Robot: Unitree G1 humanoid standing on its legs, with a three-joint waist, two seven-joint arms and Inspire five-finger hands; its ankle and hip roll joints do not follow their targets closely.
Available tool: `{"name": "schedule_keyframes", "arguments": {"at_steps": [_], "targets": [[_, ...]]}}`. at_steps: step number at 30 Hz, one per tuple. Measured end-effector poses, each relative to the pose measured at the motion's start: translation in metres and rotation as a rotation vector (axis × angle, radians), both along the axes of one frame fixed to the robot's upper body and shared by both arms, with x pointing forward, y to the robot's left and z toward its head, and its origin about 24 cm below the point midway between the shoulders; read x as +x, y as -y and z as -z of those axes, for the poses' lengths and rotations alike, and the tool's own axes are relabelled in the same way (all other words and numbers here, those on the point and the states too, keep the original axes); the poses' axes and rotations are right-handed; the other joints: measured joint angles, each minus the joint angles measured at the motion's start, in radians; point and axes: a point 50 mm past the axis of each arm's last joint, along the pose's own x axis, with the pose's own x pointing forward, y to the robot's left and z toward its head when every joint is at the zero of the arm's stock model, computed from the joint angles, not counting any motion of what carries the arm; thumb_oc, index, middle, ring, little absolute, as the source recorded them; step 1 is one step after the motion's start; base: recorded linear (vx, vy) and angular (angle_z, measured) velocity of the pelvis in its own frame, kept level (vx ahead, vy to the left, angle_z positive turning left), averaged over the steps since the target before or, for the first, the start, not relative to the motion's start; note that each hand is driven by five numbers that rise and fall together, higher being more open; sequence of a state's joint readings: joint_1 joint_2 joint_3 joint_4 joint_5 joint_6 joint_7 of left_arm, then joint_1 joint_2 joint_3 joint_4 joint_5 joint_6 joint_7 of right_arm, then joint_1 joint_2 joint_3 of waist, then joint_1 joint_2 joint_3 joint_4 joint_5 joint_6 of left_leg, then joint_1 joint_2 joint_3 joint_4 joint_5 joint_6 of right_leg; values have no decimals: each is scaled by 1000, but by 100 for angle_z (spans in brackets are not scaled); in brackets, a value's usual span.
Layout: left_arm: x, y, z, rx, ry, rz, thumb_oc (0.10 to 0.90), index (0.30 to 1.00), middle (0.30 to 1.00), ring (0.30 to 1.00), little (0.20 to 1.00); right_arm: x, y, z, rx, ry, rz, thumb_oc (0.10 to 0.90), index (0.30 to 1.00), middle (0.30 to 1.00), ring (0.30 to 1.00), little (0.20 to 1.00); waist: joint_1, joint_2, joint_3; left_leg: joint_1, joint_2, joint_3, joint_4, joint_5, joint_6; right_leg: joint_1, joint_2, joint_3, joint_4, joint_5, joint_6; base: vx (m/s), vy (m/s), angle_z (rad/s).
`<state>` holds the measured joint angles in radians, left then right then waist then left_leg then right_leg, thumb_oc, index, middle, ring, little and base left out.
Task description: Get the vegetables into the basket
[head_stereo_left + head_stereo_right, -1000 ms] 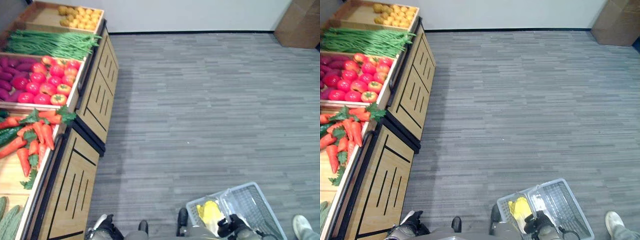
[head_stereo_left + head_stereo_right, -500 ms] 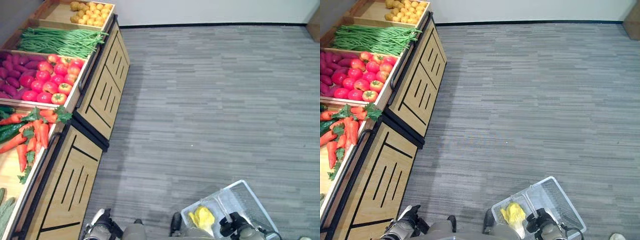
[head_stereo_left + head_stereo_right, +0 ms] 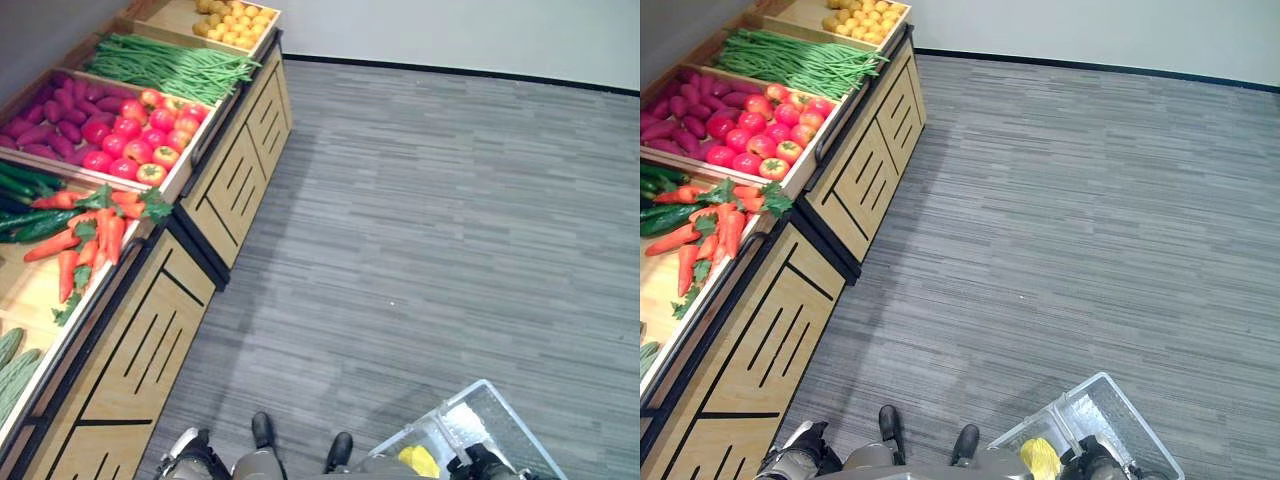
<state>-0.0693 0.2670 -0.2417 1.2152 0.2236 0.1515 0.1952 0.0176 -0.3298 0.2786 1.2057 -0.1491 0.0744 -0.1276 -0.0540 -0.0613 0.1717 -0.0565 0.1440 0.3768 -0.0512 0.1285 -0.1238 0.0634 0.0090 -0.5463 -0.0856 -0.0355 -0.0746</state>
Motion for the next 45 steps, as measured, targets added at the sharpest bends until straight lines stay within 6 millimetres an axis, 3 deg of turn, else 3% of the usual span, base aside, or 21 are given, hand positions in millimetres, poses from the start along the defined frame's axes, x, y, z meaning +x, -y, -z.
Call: {"name": "schedule_keyframes", "arguments": {"at_steps": [1, 2, 4, 6, 9, 11, 14, 17, 19, 20, 21, 23, 25, 26, 27, 30, 33, 37, 39, 41, 45], "targets": [[-1, 0, 0, 11, -15, 16, 900, 1000, 1000, 1000, 1000, -1, 0, 0, 1, -2, -1, 400, 300, 300, 300, 300, -19, 0, 7, 7, 10, 78, 1, 0, 2, 6, -5, -17, 2, 5, -1, 123, 151, 65], [-4, 0, 1, 14, -26, 17, 900, 1000, 1000, 1000, 1000, -3, 1, 0, -1, 0, 8, 400, 300, 300, 300, 300, -20, 20, 11, 14, 10, 100, -3, 8, 14, 5, -5, -45, 12, -2, 12, 148, 173, 67], [-4, 5, 3, -5, -26, 19, 900, 1000, 1000, 1000, 1000, -1, 4, -1, -9, 10, 41, 400, 300, 300, 300, 300, -7, 56, 23, 20, 10, 90, -19, 15, 62, -17, -11, -57, 71, -37, 48, 219, 234, 37], [-4, 7, 3, -12, -26, 21, 900, 1000, 1000, 1000, 1000, 2, 5, -2, -12, 14, 39, 400, 300, 300, 300, 300, 13, 55, 24, 20, -9, 88, -22, 4, 89, -46, -37, -37, 141, -62, 65, 248, 233, 17], [1, 4, 1, -6, -4, 27, 900, 1000, 1000, 1000, 1000, 2, 0, -1, 2, 16, 48, 400, 300, 300, 300, 300, 22, 30, 12, 14, -65, 56, 7, -44, 120, -89, -107, 52, 288, -146, 75, 215, 257, 40], [8, 0, -3, 4, 20, 32, 900, 1000, 1000, 1000, 1000, 7, -2, -1, 3, 26, 36, 400, 300, 300, 300, 300, 42, 16, 4, -8, -84, 46, 40, -69, 136, -115, -139, 60, 337, -172, 86, 244, 304, 20], [16, -4, -7, 17, 46, 38, 900, 1000, 1000, 1000, 1000, 15, -5, -1, 10, 38, 18, 400, 300, 300, 300, 300, 63, 0, 1, -27, -94, 37, 95, -103, 146, -122, -166, 87, 377, -190, 94, 231, 309, 20], [26, -12, -12, 37, 79, 43, 900, 1000, 1000, 1000, 1000, 28, -14, -2, 31, 66, -8, 400, 300, 300, 300, 300, 100, -35, -5, -54, -88, 31, 167, -147, 150, -119, -166, 106, 376, -202, 106, 215, 336, 7], [26, -15, -13, 46, 79, 39, 900, 1000, 1000, 1000, 1000, 36, -21, -3, 46, 87, -37, 400, 300, 300, 300, 300, 99, -57, -13, -56, -97, 31, 179, -159, 158, -111, -165, 97, 382, -197, 116, 166, 434, 13], [27, -15, -14, 47, 77, 36, 900, 1000, 1000, 1000, 1000, 41, -22, -4, 48, 98, -40, 400, 300, 300, 300, 300, 97, -57, -6, -65, -94, 39, 203, -184, 183, -117, -168, 92, 413, -195, 119, 134, 373, 33], [29, -11, -13, 32, 80, 33, 900, 1000, 1000, 1000, 1000, 48, -22, -6, 41, 116, -42, 400, 300, 300, 300, 300, 92, -54, -5, -77, -104, 40, 212, -217, 225, -162, -206, 89, 524, -201, 126, 129, 241, 28], [29, -11, -13, 31, 82, 32, 900, 1000, 1000, 1000, 1000, 49, -21, -7, 35, 119, -47, 400, 300, 300, 300, 300, 95, -58, -6, -42, -114, 40, 164, -185, 179, -175, -225, 85, 592, -199, 128, 121, 245, 39], [29, -12, -13, 33, 84, 35, 900, 1000, 1000, 1000, 1000, 48, -24, -6, 42, 108, -60, 400, 300, 300, 300, 300, 92, -74, 2, -2, -140, 8, 141, -185, 181, -185, -258, 110, 693, -190, 134, 66, 220, 51], [32, -12, -14, 34, 91, 39, 900, 1000, 1000, 1000, 1000, 50, -25, -6, 44, 113, -68, 400, 300, 300, 300, 300, 103, -70, 15, 16, -152, -18, 135, -197, 199, -223, -274, 180, 801, -158, 122, 58, 82, 55], [35, -9, -14, 25, 97, 38, 900, 1000, 1000, 1000, 1000, 49, -23, -7, 28, 126, -68, 400, 300, 300, 300, 300, 89, -44, 31, 42, -152, -53, 116, -188, 198, -249, -262, 228, 841, -159, 132, 42, 21, 64], [42, -10, -18, 31, 128, 37, 900, 1000, 1000, 1000, 1000, 51, -23, -8, 41, 131, -80, 400, 300, 300, 300, 300, 100, 2, 49, 59, -127, -100, 81, -175, 193, -260, -174, 318, 526, -179, 154, 57, -63, 53], [51, -9, -22, 34, 159, 43, 900, 1000, 1000, 1000, 1000, 49, -26, -6, 52, 127, -82, 400, 300, 300, 300, 300, 89, 31, 60, 68, -123, -182, 55, -164, 178, -267, -104, 515, 217, -83, 162, 70, -113, 78], [61, -7, -28, 42, 224, 65, 900, 1000, 1000, 1000, 1000, 39, -26, -3, 57, 106, -65, 400, 300, 300, 300, 300, 84, 24, 54, 62, -127, -332, 62, -161, 171, -198, -83, 639, 33, 180, 158, 99, -297, 121], [70, 0, -33, 18, 297, 71, 900, 1000, 1000, 1000, 1000, 41, -23, -4, 38, 103, -59, 400, 300, 300, 300, 300, 94, 39, 51, 33, -100, -389, 99, -157, 165, -183, -59, 580, 52, 177, 143, 142, -454, 104], [69, -1, -34, 33, 337, 46, 900, 1000, 1000, 1000, 1000, 41, -21, -4, 31, 107, -51, 400, 300, 300, 300, 300, 92, 36, 47, 21, -70, -454, 141, -129, 124, -146, -31, 485, 95, 117, 109, 163, -574, 118], [53, -6, -27, 64, 351, -114, 900, 1000, 1000, 1000, 1000, 43, -21, -6, 18, 144, -49, 400, 300, 300, 300, 300, 92, 18, 36, -17, -49, -508, 176, -66, 86, -139, 5, 423, 139, 48, 67, 95, -415, 93]]}}
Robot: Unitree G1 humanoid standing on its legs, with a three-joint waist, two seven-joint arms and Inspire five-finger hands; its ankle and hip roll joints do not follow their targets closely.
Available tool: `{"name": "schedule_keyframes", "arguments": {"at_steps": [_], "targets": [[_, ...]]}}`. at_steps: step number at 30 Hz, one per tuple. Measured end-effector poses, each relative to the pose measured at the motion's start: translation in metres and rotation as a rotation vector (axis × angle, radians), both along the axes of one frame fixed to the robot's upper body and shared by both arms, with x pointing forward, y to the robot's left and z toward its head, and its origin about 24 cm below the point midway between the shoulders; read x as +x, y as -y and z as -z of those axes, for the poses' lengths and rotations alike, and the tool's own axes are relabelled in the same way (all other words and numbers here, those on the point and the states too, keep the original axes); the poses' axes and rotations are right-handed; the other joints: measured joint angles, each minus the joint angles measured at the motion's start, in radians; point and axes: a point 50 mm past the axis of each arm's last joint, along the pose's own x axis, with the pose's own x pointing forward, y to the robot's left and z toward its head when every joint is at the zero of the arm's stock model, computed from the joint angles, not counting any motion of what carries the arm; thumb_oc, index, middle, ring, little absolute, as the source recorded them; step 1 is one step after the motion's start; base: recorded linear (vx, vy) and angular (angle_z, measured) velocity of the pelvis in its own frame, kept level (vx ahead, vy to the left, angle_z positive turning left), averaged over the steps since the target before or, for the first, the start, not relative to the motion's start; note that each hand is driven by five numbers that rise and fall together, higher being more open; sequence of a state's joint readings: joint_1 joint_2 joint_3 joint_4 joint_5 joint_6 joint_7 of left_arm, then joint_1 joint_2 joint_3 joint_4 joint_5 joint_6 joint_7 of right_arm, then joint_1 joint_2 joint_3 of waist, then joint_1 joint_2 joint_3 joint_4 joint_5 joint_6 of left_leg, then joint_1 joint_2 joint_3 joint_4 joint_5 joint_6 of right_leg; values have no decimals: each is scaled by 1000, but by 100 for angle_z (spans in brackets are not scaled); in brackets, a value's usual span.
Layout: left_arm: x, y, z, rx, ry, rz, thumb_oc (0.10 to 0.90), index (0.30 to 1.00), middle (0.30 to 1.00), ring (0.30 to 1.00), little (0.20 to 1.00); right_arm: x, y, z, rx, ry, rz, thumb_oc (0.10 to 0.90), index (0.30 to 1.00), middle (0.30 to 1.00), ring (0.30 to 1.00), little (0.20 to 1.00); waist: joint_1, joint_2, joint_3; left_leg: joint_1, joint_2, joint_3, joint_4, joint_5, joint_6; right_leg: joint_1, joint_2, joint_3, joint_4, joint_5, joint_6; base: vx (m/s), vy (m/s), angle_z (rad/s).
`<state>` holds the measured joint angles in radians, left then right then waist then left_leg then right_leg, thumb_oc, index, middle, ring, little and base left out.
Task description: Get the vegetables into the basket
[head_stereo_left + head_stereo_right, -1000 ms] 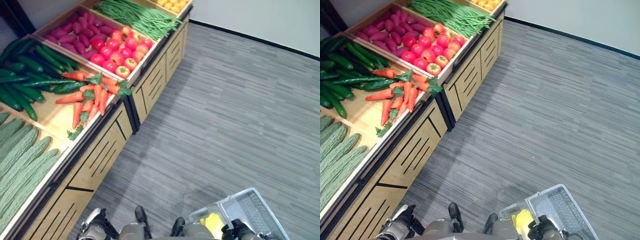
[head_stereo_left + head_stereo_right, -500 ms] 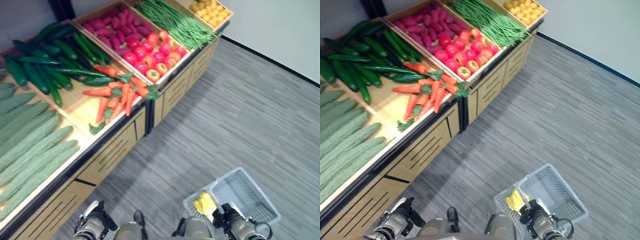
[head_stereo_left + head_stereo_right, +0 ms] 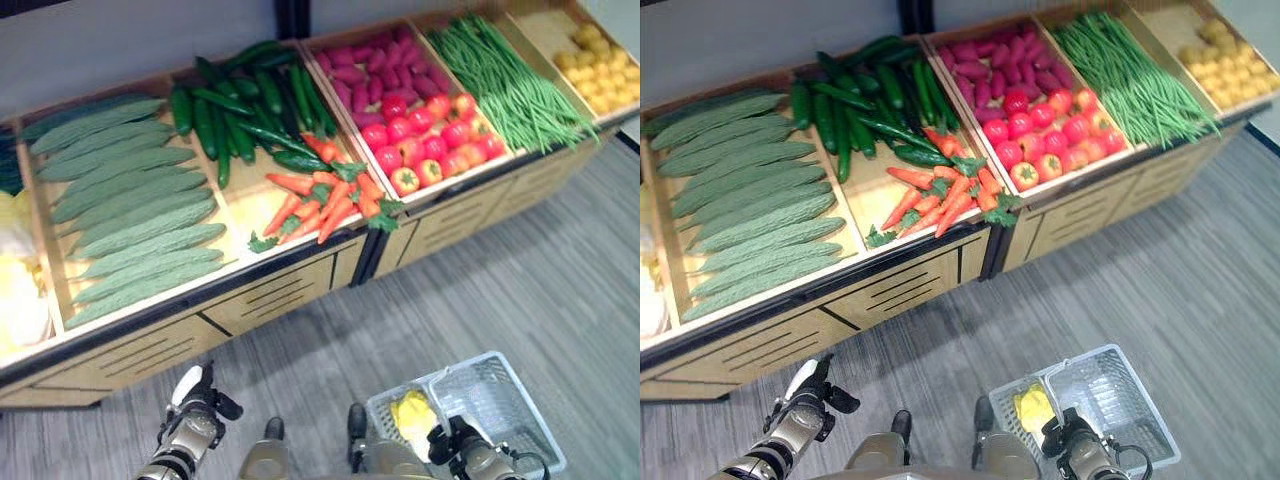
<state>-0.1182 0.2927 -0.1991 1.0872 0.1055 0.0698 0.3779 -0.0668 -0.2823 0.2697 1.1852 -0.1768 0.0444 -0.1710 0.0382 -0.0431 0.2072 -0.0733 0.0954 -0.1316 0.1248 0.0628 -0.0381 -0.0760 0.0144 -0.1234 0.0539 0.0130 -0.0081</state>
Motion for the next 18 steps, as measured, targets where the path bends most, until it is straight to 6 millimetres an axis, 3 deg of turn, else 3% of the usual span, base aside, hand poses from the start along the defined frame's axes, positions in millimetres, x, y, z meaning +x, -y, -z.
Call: {"name": "schedule_keyframes", "arguments": {"at_steps": [2, 3, 6, 7, 8, 9, 14, 18], "targets": [[-16, 0, 8, -39, -33, -114, 900, 1000, 1000, 1000, 1000, 4, -1, -2, -1, 30, -5, 400, 300, 300, 300, 300, -11, -13, -5, -19, -1, 4, 10, 55, -35, 8, -11, -40, -9, -9, -15, 53, -263, 55], [-23, 0, 11, -51, -56, -142, 900, 1000, 1000, 1000, 1000, 6, -1, -3, -1, 38, -9, 400, 300, 300, 300, 300, -12, -18, -4, -26, -3, 13, 13, 58, -33, 13, -12, -59, -17, -7, -18, 46, -216, 66], [-42, 5, 20, -83, -119, -187, 900, 1000, 1000, 1000, 1000, -2, 0, 0, 7, 18, 9, 400, 300, 300, 300, 300, -37, -26, 0, -20, 5, 195, 11, 55, -23, 62, -13, -170, -66, -3, -47, 41, -173, 111], [-47, 7, 22, -99, -135, -187, 900, 1000, 1000, 1000, 1000, -12, 1, 2, 7, -10, 16, 400, 300, 300, 300, 300, -43, -28, -2, 3, 20, 349, -28, 54, -20, 70, -11, -231, -83, -10, -57, 32, -124, 126], [-51, 9, 24, -107, -154, -173, 900, 1000, 1000, 1000, 1000, -14, 1, 3, 9, -25, 20, 400, 300, 300, 300, 300, -48, -19, -8, 40, 27, 425, -72, 54, -21, 76, -9, -264, -82, -12, -60, 30, -96, 110], [-53, 10, 24, -105, -163, -161, 900, 1000, 1000, 1000, 1000, -18, 3, 4, 4, -39, 28, 400, 300, 300, 300, 300, -54, -19, -8, 55, 30, 449, -94, 54, -21, 78, -8, -279, -78, -13, -59, 32, -80, 76], [-56, 11, 26, -114, -178, -143, 900, 1000, 1000, 1000, 1000, -26, 7, 5, -5, -65, 57, 400, 300, 300, 300, 300, -62, -12, -12, 114, 33, 424, -146, 60, -19, 75, -5, -313, -49, -30, -47, 25, 6, 22], [-36, 21, 20, -167, -102, -101, 900, 1000, 1000, 1000, 1000, -37, 14, 6, -15, -86, 104, 400, 300, 300, 300, 300, -64, 27, -40, 122, 38, 415, -163, 1, -11, 36, -16, -315, 31, -58, -38, 41, 142, 3]]}}
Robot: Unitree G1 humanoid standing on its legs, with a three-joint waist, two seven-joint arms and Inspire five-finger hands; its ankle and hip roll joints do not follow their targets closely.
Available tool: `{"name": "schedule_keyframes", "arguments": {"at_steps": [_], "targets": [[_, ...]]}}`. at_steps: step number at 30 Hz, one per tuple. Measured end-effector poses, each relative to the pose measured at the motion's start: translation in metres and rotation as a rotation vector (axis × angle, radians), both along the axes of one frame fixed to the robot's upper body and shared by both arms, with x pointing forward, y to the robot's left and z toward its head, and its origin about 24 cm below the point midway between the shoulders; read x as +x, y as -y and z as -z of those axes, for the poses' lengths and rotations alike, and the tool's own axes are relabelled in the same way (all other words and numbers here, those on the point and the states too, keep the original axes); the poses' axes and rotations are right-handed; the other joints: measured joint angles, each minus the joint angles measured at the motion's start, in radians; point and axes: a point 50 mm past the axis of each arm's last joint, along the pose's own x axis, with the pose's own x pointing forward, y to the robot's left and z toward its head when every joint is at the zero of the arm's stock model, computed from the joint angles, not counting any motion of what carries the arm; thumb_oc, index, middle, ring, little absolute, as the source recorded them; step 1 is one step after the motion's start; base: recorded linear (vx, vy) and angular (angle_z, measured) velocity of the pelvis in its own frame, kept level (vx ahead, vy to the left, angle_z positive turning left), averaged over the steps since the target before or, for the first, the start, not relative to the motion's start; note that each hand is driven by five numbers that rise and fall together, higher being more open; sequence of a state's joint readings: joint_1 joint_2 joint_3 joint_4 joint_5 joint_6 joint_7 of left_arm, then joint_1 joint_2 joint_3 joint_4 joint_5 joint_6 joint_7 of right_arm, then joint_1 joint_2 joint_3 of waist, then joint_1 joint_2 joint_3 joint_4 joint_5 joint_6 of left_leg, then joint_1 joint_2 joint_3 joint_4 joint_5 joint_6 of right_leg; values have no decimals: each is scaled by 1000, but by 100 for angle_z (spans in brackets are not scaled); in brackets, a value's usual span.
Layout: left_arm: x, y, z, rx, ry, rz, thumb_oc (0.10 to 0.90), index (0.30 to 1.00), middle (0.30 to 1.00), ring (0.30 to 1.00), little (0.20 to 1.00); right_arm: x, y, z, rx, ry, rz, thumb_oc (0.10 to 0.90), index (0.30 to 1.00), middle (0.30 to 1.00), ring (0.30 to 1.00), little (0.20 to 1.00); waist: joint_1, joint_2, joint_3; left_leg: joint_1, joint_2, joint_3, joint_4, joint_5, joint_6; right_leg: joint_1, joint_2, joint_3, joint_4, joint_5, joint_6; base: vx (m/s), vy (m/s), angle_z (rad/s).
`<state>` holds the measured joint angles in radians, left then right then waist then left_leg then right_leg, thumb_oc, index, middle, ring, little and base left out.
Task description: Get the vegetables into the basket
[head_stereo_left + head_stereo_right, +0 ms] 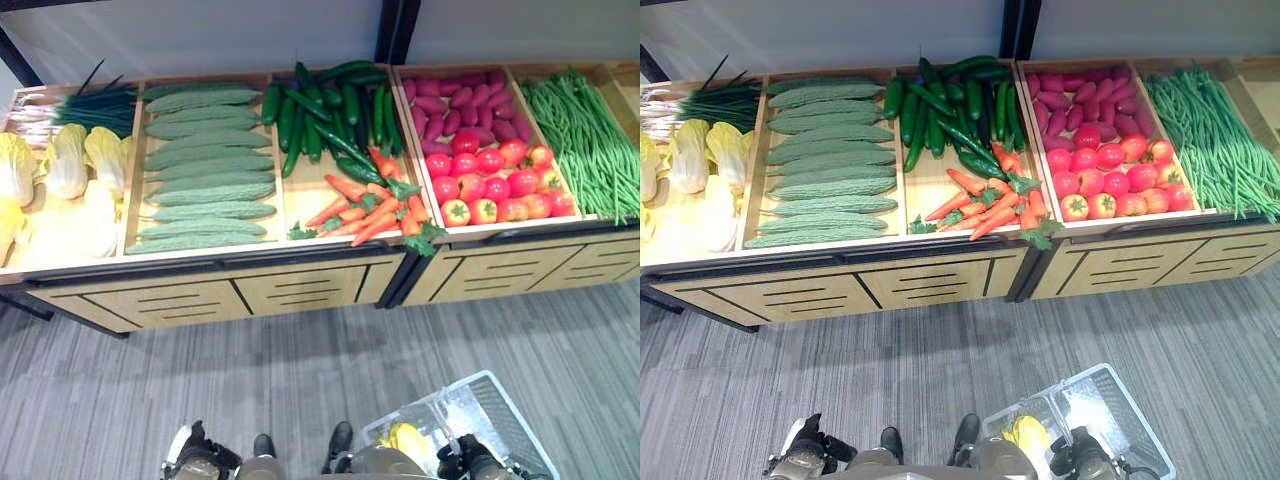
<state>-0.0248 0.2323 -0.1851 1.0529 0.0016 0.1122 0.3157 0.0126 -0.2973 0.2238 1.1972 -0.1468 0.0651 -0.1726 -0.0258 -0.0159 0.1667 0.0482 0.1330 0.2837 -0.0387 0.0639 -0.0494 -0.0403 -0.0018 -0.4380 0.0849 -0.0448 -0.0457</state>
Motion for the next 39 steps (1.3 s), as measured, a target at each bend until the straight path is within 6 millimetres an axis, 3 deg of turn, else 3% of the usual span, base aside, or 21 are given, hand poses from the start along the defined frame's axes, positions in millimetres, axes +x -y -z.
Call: {"name": "schedule_keyframes", "arguments": {"at_steps": [3, 4, 7, 8, 9, 11, 16, 19, 22, 25, 30, 34, 36, 39], "targets": [[18, 7, -10, -31, 101, 21, 900, 1000, 1000, 1000, 1000, -1, 13, -4, -35, -4, 13, 400, 300, 300, 300, 300, 0, 37, -17, -3, -22, 6, -4, -35, 14, -47, -36, 27, 86, -26, 22, 24, 142, -12], [34, 5, -26, -40, 221, 28, 900, 1000, 1000, 1000, 1000, 0, 22, -8, -57, 11, 23, 400, 300, 300, 300, 300, 2, 59, -23, -6, -47, 13, 0, -45, 27, -93, -71, 60, 169, -59, 28, 31, 136, -16], [61, -20, -87, -22, 556, 2, 900, 1000, 1000, 1000, 1000, -9, 26, -10, -52, 26, 50, 400, 300, 300, 300, 300, 7, 66, -25, -4, -60, 14, 0, -48, 31, -120, -95, 66, 240, -94, 29, 26, 75, 2], [71, -38, -110, 33, 644, 0, 900, 1000, 1000, 1000, 1000, -11, 27, -9, -48, 16, 50, 400, 300, 300, 300, 300, 7, 77, -34, 0, -60, 13, 1, -47, 30, -123, -99, 66, 259, -106, 27, -6, 9, 4], [73, -44, -115, 61, 671, -5, 900, 1000, 1000, 1000, 1000, -13, 28, -9, -49, 12, 51, 400, 300, 300, 300, 300, 6, 84, -40, 0, -60, 12, 2, -47, 30, -124, -99, 66, 264, -111, 27, 0, 0, 0], [89, -61, -151, 164, 757, 63, 900, 1000, 1000, 1000, 1000, -14, 31, -10, -44, 2, 44, 400, 300, 300, 300, 300, 7, 98, -48, 5, -56, 12, 4, -39, 18, -127, -94, 66, 267, -114, 22, -29, -19, -4], [120, -81, -221, 463, 872, 326, 900, 1000, 1000, 1000, 1000, -12, 42, -15, -55, -6, 41, 400, 300, 300, 300, 300, 6, 128, -52, 13, -50, 21, 7, -35, 13, -127, -84, 81, 260, -122, 29, -33, -55, -10], [134, -79, -244, 538, 920, 395, 900, 1000, 1000, 1000, 1000, -8, 59, -23, -101, -1, 32, 400, 300, 300, 300, 300, -25, 194, -47, 21, -52, 33, 6, -35, 13, -129, -82, 98, 259, -126, 33, -18, -70, -14], [144, -69, -255, 581, 938, 506, 900, 1000, 1000, 1000, 1000, -6, 79, -33, -159, -5, 35, 400, 300, 300, 300, 300, -54, 267, -38, 25, -55, 41, 2, -20, -4, -139, -79, 124, 258, -126, 31, 5, -109, -24], [155, -47, -256, 571, 966, 616, 900, 1000, 1000, 1000, 1000, -4, 88, -38, -192, -11, 27, 400, 300, 300, 300, 300, -74, 308, -38, 26, -63, 51, -12, 19, -12, -145, -78, 145, 243, -126, 32, 6, -136, -21], [177, -1, -269, 532, 1061, 781, 900, 1000, 1000, 1000, 1000, 8, 86, -40, -207, -14, -40, 400, 300, 300, 300, 300, -107, 335, -19, 21, -70, 59, -29, 74, -31, -147, -77, 161, 213, -101, 6, 19, -92, -13], [192, 29, -279, 525, 1118, 879, 900, 1000, 1000, 1000, 1000, 18, 83, -41, -214, -4, -85, 400, 300, 300, 300, 300, -137, 336, -15, 19, -71, 73, -41, 93, -36, -144, -73, 179, 204, -100, 6, 22, -50, -14], [208, 33, -277, 534, 1083, 876, 900, 1000, 1000, 1000, 1000, 28, 82, -43, -215, 22, -91, 400, 300, 300, 300, 300, -153, 335, -2, 30, -72, 82, -47, 95, -36, -139, -70, 193, 199, -99, 6, 25, -22, -23], [220, 20, -276, 576, 1012, 835, 900, 1000, 1000, 1000, 1000, 37, 80, -45, -217, 49, -98, 400, 300, 300, 300, 300, -180, 334, 20, 31, -75, 85, -53, 99, -36, -133, -67, 200, 177, -87, 11, 3, 0, -10]]}}
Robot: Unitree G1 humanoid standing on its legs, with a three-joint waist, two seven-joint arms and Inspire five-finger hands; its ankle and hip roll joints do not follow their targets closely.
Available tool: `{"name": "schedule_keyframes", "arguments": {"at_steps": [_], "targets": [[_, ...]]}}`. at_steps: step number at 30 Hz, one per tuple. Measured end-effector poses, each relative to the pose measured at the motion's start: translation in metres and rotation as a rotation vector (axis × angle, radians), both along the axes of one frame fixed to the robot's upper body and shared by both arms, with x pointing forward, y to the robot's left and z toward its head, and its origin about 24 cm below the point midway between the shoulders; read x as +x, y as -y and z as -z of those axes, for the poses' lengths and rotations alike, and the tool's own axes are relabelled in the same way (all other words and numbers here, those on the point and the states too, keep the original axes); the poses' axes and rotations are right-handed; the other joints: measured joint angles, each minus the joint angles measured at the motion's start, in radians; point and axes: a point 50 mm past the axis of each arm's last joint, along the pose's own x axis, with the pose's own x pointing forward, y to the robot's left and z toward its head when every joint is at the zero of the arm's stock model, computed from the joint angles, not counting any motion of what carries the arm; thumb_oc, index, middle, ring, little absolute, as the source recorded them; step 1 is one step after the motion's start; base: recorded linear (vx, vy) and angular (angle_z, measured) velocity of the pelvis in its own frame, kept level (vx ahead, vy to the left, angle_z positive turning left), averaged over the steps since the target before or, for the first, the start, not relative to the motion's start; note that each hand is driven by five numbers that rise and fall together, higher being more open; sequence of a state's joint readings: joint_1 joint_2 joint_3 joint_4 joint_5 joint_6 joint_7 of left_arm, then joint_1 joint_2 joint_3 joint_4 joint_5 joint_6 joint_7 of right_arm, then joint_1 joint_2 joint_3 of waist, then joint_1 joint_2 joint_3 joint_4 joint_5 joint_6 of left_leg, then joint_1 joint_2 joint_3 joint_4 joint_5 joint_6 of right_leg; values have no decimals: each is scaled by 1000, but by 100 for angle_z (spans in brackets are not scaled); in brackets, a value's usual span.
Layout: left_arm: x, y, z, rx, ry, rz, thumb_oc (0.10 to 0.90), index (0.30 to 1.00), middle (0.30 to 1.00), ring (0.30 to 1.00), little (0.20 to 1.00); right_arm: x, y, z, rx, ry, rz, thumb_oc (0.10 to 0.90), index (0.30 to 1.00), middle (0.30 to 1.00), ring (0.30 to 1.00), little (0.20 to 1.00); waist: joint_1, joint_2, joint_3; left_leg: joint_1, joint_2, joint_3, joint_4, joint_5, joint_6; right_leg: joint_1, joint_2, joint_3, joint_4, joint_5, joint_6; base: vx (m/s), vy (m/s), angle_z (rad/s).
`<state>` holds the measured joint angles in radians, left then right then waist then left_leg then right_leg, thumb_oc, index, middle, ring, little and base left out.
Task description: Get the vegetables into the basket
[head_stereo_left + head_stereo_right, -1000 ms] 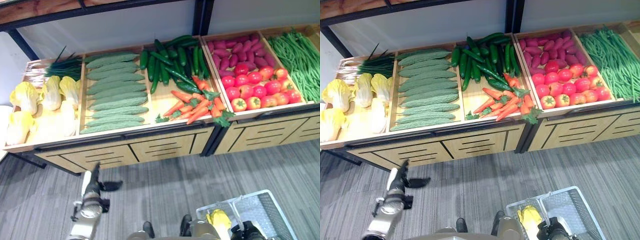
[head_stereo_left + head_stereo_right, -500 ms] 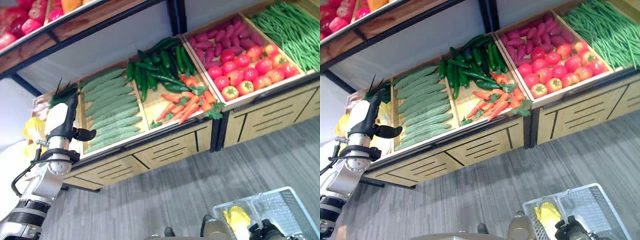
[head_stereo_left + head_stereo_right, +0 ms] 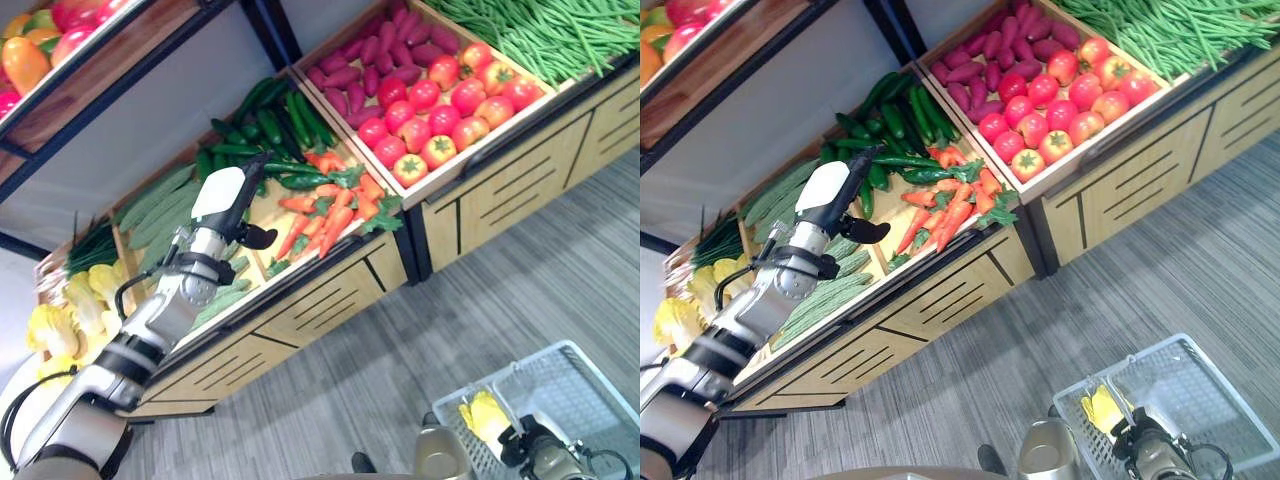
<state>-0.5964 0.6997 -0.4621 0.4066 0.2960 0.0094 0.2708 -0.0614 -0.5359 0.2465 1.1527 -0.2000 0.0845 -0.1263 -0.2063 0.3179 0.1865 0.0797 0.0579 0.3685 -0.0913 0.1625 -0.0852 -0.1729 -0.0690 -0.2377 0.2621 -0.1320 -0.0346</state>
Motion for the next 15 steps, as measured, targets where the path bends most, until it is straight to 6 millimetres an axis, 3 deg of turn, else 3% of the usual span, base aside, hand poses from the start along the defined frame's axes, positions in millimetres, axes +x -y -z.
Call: {"name": "schedule_keyframes", "arguments": {"at_steps": [4, 5, 6, 8, 10, 15], "targets": [[15, -22, -8, 67, -36, -116, 900, 1000, 1000, 1000, 1000, 4, -4, 0, 5, 8, -14, 400, 300, 300, 300, 300, -3, -21, 40, -2, -5, 2, 0, -1, -1, -2, -3, 8, -10, 8, 4, -14, 24, -4], [18, -30, -11, 103, -46, -143, 900, 1000, 1000, 1000, 1000, 4, -5, 2, 7, 4, -20, 400, 300, 300, 300, 300, -2, -39, 56, -10, -5, 4, 1, -1, -1, -9, -3, 10, -17, 14, 6, -21, 47, -2], [22, -34, -15, 155, -56, -154, 900, 1000, 1000, 1000, 1000, 8, -8, 1, 12, 12, -32, 400, 300, 300, 300, 300, 7, -33, 52, -21, -6, 5, 0, -2, -1, -18, -3, 9, -21, 19, 6, -25, 47, -2], [26, -45, -23, 177, -68, -206, 900, 1000, 1000, 1000, 1000, 13, -11, 1, 15, 25, -45, 400, 300, 300, 300, 300, 8, -46, 64, -61, -7, 8, 4, -1, 0, -53, 0, 11, -44, 44, 7, -28, 49, -5], [33, -61, -36, 197, -73, -291, 900, 1000, 1000, 1000, 1000, 29, -25, 2, 45, 72, -65, 400, 300, 300, 300, 300, 20, -85, 93, -124, -9, 46, 25, -12, 2, -106, 1, 35, -72, 83, 2, -14, 75, -25], [39, -76, -52, 277, -94, -363, 900, 1000, 1000, 1000, 1000, 43, -35, 0, 59, 106, -95, 400, 300, 300, 300, 300, 27, -103, 107, -185, -11, 58, 15, -32, 9, -178, 6, 47, -77, 106, 0, 16, 40, -12]]}}
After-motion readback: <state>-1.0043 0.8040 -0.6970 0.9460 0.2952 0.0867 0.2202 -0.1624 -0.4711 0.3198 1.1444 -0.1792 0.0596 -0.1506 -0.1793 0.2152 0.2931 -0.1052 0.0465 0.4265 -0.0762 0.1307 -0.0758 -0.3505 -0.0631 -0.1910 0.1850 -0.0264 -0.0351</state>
